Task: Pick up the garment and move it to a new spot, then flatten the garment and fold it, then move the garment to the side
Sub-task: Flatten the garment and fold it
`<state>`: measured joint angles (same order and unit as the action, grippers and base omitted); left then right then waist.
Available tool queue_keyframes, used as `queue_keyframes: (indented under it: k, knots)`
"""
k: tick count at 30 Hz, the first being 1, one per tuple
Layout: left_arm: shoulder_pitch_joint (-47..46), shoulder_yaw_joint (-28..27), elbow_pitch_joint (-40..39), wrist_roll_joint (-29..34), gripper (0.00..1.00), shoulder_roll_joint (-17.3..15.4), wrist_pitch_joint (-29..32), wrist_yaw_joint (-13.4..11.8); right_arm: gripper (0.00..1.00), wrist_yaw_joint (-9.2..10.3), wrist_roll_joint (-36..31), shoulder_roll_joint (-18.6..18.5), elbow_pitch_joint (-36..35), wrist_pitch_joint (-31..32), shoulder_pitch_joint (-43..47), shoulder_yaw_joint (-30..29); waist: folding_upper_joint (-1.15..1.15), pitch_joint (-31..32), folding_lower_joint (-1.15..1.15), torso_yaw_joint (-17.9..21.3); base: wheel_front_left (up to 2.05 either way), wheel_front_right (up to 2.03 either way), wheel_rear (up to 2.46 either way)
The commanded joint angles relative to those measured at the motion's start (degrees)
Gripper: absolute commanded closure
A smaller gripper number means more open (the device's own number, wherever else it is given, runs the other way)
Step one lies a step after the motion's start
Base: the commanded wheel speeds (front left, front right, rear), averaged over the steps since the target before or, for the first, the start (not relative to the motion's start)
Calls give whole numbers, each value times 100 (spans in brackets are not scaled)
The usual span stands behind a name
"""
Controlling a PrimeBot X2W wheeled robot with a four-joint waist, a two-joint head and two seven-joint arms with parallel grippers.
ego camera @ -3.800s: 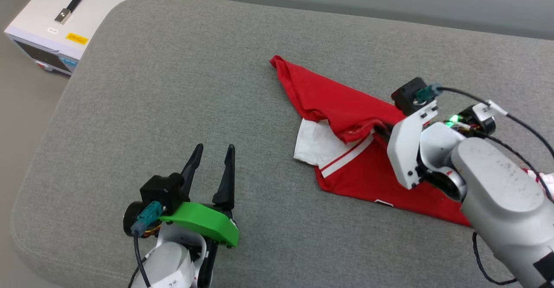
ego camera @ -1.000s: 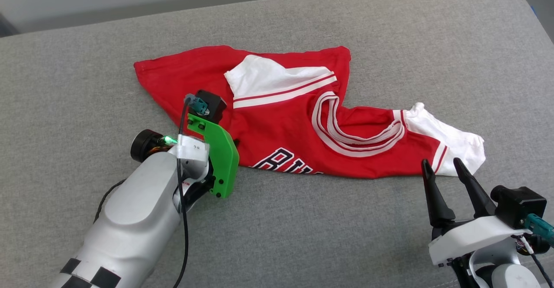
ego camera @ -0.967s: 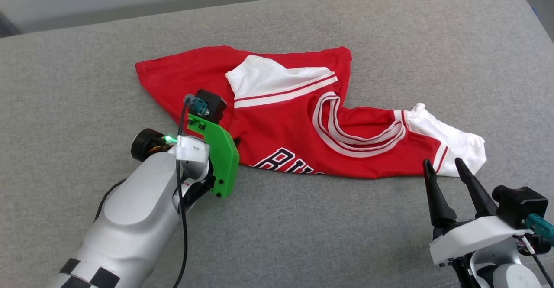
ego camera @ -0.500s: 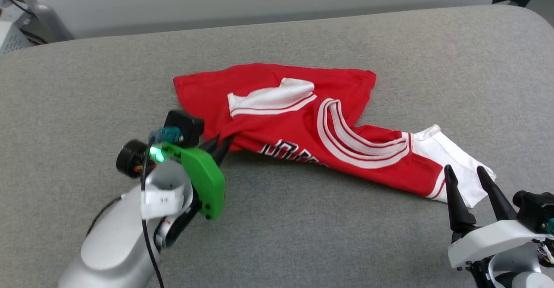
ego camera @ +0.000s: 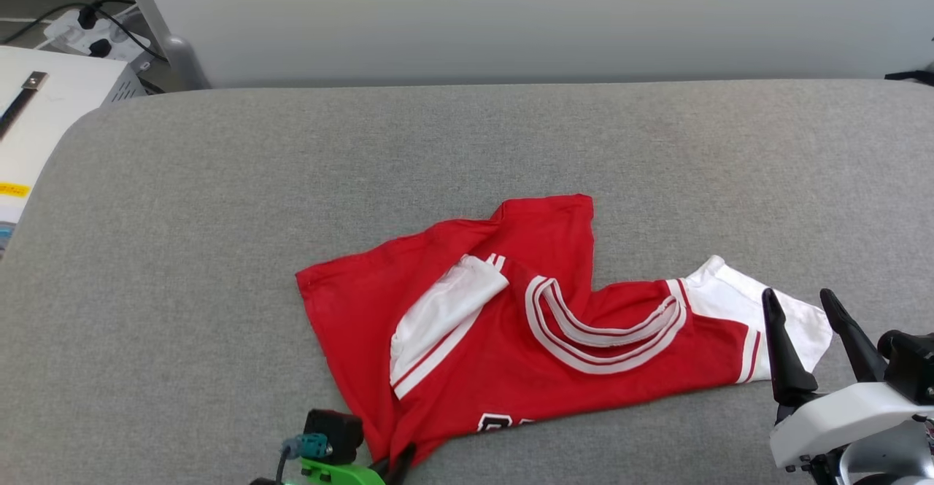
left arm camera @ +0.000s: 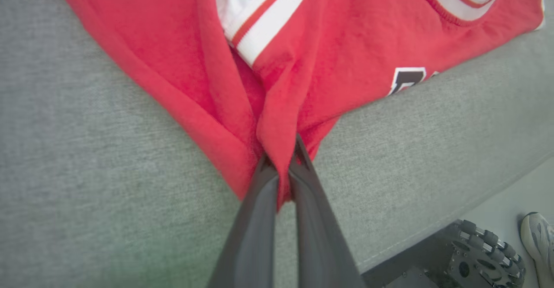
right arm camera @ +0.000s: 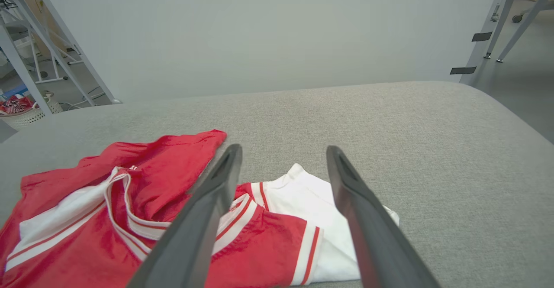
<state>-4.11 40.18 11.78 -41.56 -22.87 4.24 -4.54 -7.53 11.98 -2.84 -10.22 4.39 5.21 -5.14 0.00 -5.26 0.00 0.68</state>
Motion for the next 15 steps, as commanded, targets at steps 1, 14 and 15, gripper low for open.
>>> queue_keyframes:
  k: [1, 14, 15]
  knots:
    - [93, -10, 60, -45, 100, 65, -75, -26, 0, 4, -36, -5, -80, 34, 111, 3, 0, 81, 0, -51, 0, 0, 0]
    - [-1130, -83, -458, 765, 0, 50, -899, 89, 0, 4, 88, -4, -256, 203, 154, -65, 0, -10, 0, 73, 0, 0, 0]
    - [-1260, -45, -432, 755, 0, 73, -810, 168, 0, 4, 92, -4, -252, 206, 133, -51, 0, -43, 0, 96, 0, 0, 0]
